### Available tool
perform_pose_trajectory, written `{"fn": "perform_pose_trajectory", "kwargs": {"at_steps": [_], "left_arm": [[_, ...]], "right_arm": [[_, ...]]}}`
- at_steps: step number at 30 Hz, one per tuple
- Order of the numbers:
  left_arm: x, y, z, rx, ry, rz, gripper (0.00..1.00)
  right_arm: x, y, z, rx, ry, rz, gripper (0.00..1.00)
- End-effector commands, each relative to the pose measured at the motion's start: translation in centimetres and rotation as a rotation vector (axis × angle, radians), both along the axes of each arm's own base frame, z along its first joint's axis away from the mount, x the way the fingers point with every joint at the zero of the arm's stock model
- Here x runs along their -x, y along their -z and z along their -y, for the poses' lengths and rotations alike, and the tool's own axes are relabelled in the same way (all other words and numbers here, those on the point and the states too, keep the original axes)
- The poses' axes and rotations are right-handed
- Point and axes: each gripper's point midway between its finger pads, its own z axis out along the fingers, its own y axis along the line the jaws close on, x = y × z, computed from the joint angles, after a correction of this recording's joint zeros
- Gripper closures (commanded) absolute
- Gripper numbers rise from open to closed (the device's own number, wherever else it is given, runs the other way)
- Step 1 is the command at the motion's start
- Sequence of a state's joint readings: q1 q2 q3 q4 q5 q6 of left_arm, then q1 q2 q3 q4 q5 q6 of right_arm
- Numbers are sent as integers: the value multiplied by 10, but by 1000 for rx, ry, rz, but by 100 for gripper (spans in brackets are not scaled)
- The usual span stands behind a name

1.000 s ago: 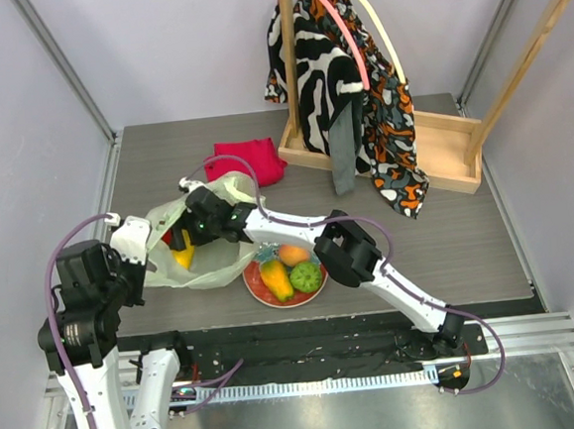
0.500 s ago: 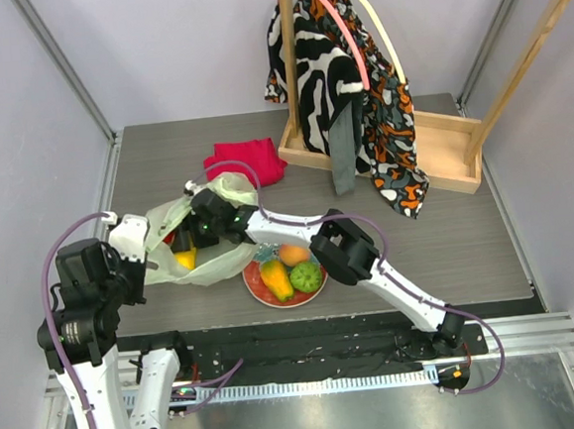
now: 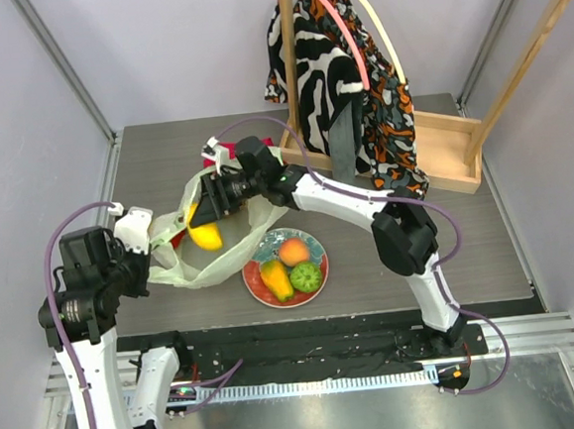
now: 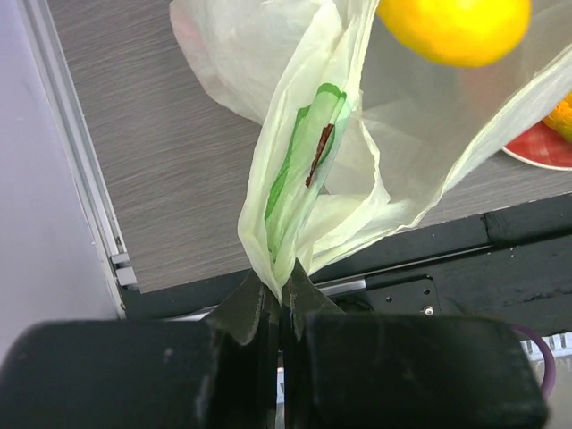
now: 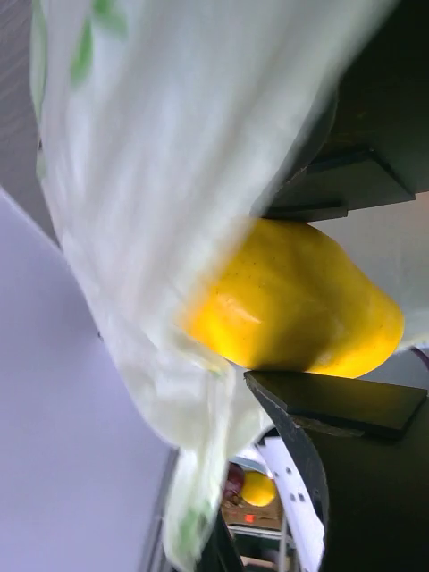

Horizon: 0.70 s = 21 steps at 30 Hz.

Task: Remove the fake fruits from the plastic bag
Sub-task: Take out the fake fruit from the plastic bag, then place the fake fruit on the plate.

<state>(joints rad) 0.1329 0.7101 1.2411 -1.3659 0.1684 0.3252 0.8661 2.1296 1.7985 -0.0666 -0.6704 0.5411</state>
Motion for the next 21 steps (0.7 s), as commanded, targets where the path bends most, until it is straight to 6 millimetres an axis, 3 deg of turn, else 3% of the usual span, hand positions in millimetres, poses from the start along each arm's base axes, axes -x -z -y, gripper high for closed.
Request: {"fn": "perform_pose_trajectory", "kwargs": {"at_steps": [1, 3, 4, 6, 7, 10, 11, 13, 16, 21], "left_arm": [[11, 3, 8, 36, 20, -37, 100], [8, 3, 6, 36, 4, -35, 100], [6, 4, 6, 37, -2, -40, 100], [3, 4, 5, 38, -4, -42, 100], [0, 5, 4, 41, -15, -54, 100], [-6, 3, 3, 49, -28, -57, 100], [-8, -1, 2, 47, -31, -44, 100], [-10, -4, 3, 46, -28, -30, 100], [-11, -7, 2, 46, -36, -18, 100], [-6, -10, 2, 43, -37, -20, 100]], "right_arm": [[42, -59, 2, -127, -184, 158, 67], [50, -64, 7, -117, -217, 190, 67], [57, -79, 13, -137, -252, 262, 67], [69, -83, 27, -101, -300, 286, 67], [78, -98, 36, -110, -335, 316, 67], [106, -78, 75, -10, -501, 401, 66], [125, -59, 103, 77, -602, 432, 65], [128, -35, 125, 171, -613, 386, 66], [124, -25, 133, 202, -589, 335, 68], [132, -4, 121, 225, -610, 306, 69]]}}
